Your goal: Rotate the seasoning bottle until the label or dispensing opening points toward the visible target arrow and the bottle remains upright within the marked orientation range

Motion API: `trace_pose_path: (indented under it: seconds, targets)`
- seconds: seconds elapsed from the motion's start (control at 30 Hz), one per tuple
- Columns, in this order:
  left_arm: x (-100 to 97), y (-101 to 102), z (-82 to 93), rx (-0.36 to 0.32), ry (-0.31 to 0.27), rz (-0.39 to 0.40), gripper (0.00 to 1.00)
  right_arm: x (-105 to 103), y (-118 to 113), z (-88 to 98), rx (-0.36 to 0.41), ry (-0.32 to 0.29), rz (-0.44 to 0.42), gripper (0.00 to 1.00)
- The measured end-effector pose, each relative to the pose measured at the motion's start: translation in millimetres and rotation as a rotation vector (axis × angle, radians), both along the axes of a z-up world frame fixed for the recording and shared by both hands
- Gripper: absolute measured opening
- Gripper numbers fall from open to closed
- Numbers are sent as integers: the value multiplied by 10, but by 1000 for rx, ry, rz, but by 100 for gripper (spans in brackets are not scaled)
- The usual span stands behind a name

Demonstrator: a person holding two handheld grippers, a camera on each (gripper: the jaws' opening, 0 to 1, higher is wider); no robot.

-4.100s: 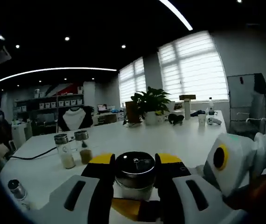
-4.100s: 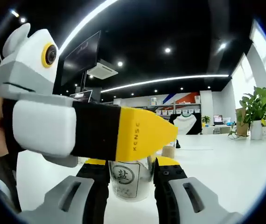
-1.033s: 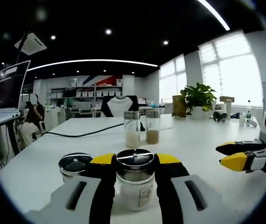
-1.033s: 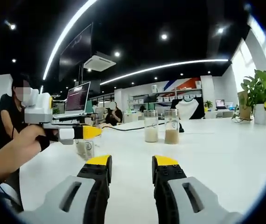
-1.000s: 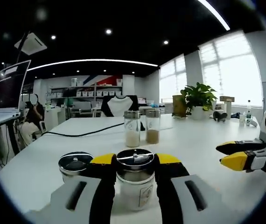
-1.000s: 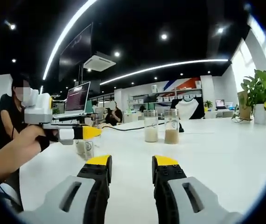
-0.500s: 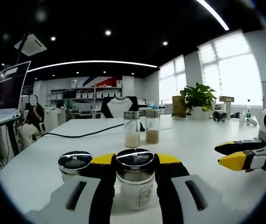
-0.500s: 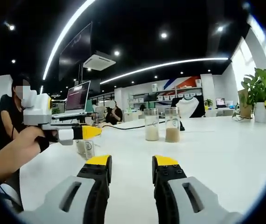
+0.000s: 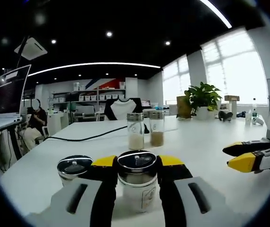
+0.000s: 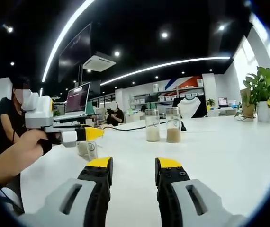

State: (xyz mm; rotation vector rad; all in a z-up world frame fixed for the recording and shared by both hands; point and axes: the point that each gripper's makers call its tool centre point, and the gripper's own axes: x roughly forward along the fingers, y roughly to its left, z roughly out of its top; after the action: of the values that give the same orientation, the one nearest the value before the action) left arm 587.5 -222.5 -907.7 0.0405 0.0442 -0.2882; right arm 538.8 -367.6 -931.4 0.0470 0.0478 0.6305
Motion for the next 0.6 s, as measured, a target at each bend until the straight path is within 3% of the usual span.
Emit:
trace_pose_path:
  seconds: [0.1, 0.3, 0.4, 0.5, 0.6]
  targets:
    - [-12, 11, 95, 13, -37, 45, 38, 6, -2, 6, 2, 0, 0, 34]
    - [1, -64, 319, 55, -83, 53, 42, 8, 17, 19, 4, -1, 8, 35]
    - [26, -60, 462, 28, -105, 44, 45, 13, 6, 39, 5, 0, 5, 37]
    - [64, -63, 561, -68, -92, 22, 50, 30, -32, 47, 20, 19, -5, 40]
    - [95, -25, 615, -63, -98, 38, 60, 21, -59, 89, 22, 38, -2, 53]
